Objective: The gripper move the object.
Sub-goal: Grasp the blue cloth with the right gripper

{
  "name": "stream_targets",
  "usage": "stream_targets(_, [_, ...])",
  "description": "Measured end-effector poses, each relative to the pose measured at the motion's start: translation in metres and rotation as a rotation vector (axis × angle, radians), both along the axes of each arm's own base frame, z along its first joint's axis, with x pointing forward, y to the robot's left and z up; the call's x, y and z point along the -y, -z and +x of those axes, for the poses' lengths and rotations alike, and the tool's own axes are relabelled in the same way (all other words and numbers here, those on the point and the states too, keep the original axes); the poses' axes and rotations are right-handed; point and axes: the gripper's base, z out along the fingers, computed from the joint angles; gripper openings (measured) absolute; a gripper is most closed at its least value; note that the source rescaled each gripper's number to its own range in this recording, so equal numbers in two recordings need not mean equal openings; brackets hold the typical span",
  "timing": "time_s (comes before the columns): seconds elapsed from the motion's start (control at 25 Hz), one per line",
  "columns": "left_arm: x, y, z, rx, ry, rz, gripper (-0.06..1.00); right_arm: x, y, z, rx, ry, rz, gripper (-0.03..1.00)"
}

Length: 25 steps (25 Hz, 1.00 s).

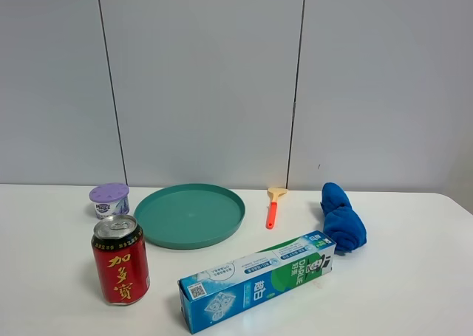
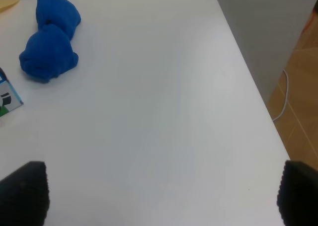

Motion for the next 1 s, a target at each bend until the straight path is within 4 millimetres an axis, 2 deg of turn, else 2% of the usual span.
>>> stream_targets(0.04, [0.0, 0.0, 0.0, 0.0, 0.0, 0.0, 1.0, 0.0, 0.0, 0.0, 0.0, 0.0, 0.0, 0.88])
stream_targets(1.0, [0.0, 0.0, 0.0, 0.0, 0.0, 0.0, 1.0, 0.0, 0.0, 0.0002, -0.001, 0.0, 0.0, 0.88])
